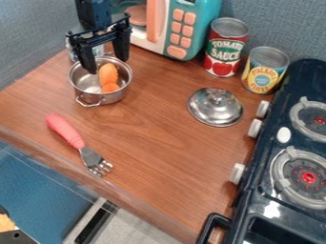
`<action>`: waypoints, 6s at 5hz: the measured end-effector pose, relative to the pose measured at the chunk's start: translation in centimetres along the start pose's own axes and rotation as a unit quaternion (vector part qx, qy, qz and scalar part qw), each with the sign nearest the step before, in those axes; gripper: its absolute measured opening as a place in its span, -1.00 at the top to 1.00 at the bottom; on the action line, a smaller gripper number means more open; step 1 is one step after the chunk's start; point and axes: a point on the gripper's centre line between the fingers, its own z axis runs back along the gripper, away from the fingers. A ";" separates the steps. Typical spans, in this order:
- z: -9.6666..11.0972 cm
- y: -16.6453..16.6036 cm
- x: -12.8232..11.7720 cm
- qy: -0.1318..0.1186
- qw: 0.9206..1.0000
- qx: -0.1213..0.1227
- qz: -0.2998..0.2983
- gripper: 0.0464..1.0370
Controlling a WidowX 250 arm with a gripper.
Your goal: Move the red spoon to the right side
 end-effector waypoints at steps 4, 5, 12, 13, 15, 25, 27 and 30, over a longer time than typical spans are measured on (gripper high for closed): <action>2.6 4.5 -1.3 -0.016 1.000 0.008 0.020 -0.93; 1.8 7.6 -3.7 -0.037 0.998 0.044 0.013 -0.93; -5.2 9.9 -4.0 -0.094 0.992 0.084 -0.006 0.28; -5.2 9.9 -4.0 -0.087 0.993 0.079 -0.004 0.33; -3.4 9.7 -4.9 -0.094 0.992 0.082 -0.032 0.33; -6.0 -4.6 -19.9 -0.074 0.861 0.088 -0.496 0.21; -6.1 -4.2 -20.1 -0.069 0.856 0.112 -0.500 -0.91; -1.2 -4.2 -17.5 -0.084 0.889 0.049 -0.447 -0.92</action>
